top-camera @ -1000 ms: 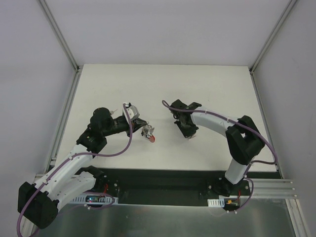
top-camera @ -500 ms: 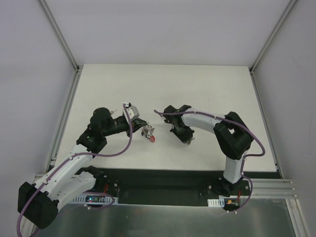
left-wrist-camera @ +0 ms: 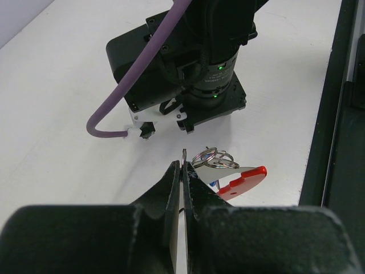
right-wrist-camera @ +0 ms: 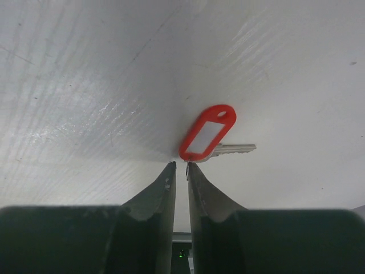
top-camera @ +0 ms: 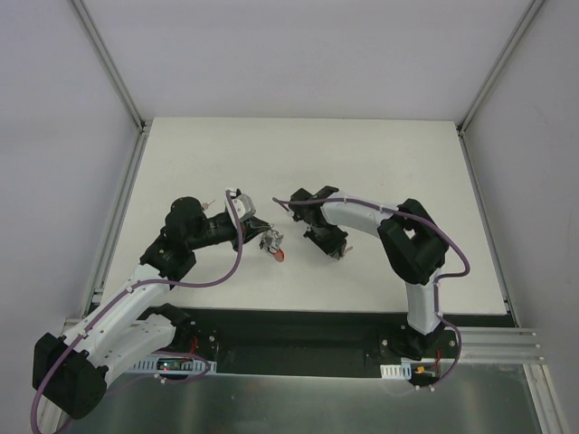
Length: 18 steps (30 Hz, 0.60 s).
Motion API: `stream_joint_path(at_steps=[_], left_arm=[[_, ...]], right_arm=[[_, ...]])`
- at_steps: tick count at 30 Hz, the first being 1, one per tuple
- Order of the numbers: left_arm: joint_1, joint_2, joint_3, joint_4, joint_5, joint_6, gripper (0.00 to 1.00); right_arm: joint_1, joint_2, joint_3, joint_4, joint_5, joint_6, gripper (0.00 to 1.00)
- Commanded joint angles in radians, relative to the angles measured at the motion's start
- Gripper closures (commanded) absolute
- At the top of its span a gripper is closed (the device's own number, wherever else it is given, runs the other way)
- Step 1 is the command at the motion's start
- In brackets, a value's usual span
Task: Put the keys on the keyring
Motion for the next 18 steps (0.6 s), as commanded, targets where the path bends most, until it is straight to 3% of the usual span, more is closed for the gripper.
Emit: stream_joint_path(at_steps=[1, 6, 12, 18], left_arm=[[0.011, -0.004, 0.044, 0.022, 0.036, 0.015, 1.0], [0.011, -0.004, 0.046, 0.019, 0.039, 0.015, 1.0], [0.011, -0.013, 0.046, 0.014, 0.034, 0.019, 1.0], [0.011, -0.016, 0.047, 0.011, 0.039, 0.015, 1.0]], right_arm=[[0.009, -0.049, 0.05, -0.031, 0.016, -0.003, 0.79], [0.011, -0.19, -0.018, 0.05, 0.01, -0.011, 0.67], [0.009, -0.368, -0.244, 0.295, 0.054, -0.009, 0.66], [-0.025, -0.554, -0.486, 0.561, 0.002, 0.046, 0.63]])
